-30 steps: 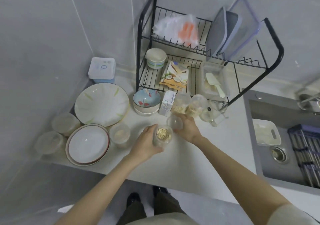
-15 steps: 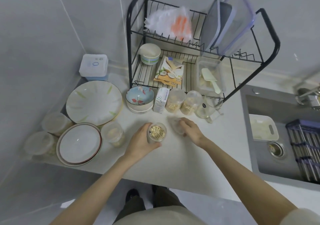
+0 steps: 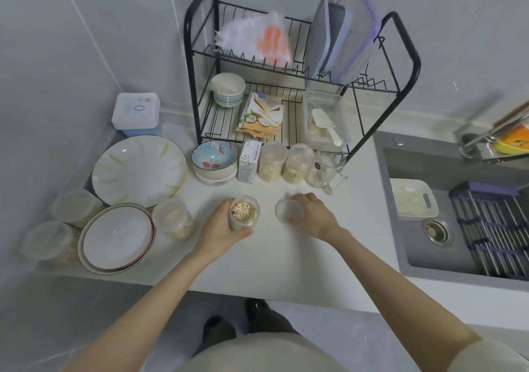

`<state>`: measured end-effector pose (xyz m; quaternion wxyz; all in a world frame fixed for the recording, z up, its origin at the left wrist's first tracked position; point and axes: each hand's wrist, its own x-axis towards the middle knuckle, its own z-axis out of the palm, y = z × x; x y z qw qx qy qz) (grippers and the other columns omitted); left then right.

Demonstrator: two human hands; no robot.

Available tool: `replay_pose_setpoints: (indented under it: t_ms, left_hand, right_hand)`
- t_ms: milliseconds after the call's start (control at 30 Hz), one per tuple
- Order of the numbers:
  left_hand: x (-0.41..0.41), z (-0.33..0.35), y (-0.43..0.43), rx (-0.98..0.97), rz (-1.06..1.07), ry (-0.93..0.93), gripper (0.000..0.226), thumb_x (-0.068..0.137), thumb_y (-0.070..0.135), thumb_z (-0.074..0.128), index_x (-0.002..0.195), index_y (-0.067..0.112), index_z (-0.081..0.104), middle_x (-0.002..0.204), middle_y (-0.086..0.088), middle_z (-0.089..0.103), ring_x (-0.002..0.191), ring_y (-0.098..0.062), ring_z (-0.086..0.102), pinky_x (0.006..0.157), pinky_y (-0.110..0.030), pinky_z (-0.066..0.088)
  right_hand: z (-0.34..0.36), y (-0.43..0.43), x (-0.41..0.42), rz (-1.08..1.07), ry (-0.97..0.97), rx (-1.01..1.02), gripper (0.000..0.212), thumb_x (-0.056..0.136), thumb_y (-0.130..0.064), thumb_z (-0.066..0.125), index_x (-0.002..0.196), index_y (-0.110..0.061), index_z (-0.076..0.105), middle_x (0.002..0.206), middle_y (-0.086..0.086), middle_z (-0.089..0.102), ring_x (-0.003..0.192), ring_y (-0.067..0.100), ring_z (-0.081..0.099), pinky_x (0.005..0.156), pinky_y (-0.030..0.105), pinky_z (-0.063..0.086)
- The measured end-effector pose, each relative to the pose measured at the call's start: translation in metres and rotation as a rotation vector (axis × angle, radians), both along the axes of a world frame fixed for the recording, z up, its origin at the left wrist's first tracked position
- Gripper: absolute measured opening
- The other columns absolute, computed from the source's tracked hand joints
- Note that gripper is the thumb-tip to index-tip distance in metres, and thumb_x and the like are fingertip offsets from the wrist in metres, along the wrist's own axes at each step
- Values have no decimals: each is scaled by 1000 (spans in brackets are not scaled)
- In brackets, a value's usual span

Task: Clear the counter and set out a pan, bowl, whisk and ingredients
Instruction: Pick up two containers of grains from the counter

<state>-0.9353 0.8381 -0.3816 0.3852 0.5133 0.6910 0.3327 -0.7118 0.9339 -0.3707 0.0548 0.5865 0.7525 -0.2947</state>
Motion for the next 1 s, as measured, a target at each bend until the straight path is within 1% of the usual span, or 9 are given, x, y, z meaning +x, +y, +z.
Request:
replay_pose_setpoints:
  t_ms: [67, 133, 267, 367, 433, 500, 600, 733, 1000]
  left_hand:
    - [0, -3, 0, -9, 4, -16, 59, 63, 22, 86, 109, 30, 50, 107, 11, 60, 100, -6, 57, 82, -20, 44]
    - [0, -7, 0, -34, 18, -36, 61, 62, 20, 86, 112, 25, 52, 107, 10, 60, 99, -7, 57, 81, -20, 43]
    - [1, -13, 2, -70, 45, -71, 62, 59, 16, 88, 111, 20, 55, 104, 7, 63, 97, -11, 59, 81, -23, 45]
    - [3, -14, 2, -69, 75, -102, 58, 59, 14, 88, 106, 24, 57, 101, 7, 64, 94, -7, 59, 80, -18, 45]
    - [2, -14, 1, -72, 85, -106, 56, 58, 16, 88, 106, 22, 60, 101, 7, 65, 91, -6, 60, 76, -15, 44]
    - [1, -13, 3, -69, 63, -107, 63, 54, 23, 87, 112, 19, 61, 104, 6, 65, 93, -8, 61, 79, -19, 47]
    - [1, -7, 7, -38, 23, -61, 79, 47, 35, 80, 122, 22, 57, 114, 4, 55, 103, -7, 57, 93, -21, 46]
    - [-1, 3, 10, -26, -41, 79, 86, 49, 36, 78, 130, 21, 53, 113, 8, 46, 101, -5, 52, 94, -17, 39]
    - [-3, -1, 6, -59, -119, 142, 86, 54, 26, 87, 133, 18, 53, 114, 6, 44, 106, -9, 54, 100, -23, 41]
  right_hand:
    - [-1, -4, -1, 49, 7, 3, 78, 78, -50, 70, 144, -32, 34, 143, -3, 31, 127, 23, 36, 96, 38, 42]
    - [-3, -6, -4, 119, -36, 12, 79, 77, -46, 71, 145, -36, 32, 146, -5, 29, 128, 21, 32, 94, 37, 44]
    - [-5, -6, -8, 154, -95, 60, 72, 81, -37, 70, 143, -23, 37, 139, 1, 39, 122, 24, 38, 93, 36, 45]
    - [6, -4, -11, 36, 202, 70, 69, 76, -31, 76, 137, -21, 46, 134, 1, 46, 118, 21, 47, 96, 28, 42]
    - [26, -1, -16, -49, 434, 45, 65, 73, -23, 80, 131, -21, 51, 132, -1, 47, 110, 18, 53, 90, 28, 48]
    - [47, 1, -21, -11, 535, -1, 62, 70, -17, 81, 126, -24, 54, 130, -2, 47, 106, 17, 55, 86, 30, 53]
    - [64, -1, -29, 131, 557, -52, 62, 68, -11, 82, 121, -25, 55, 126, -2, 49, 106, 15, 54, 90, 31, 53]
    - [64, -6, -40, 220, 511, -33, 68, 66, -8, 82, 127, -21, 55, 124, -5, 47, 110, 14, 52, 89, 31, 53]
    - [48, -9, -39, 188, 512, -156, 68, 64, -1, 82, 124, -21, 56, 123, -6, 49, 112, 14, 51, 87, 32, 54]
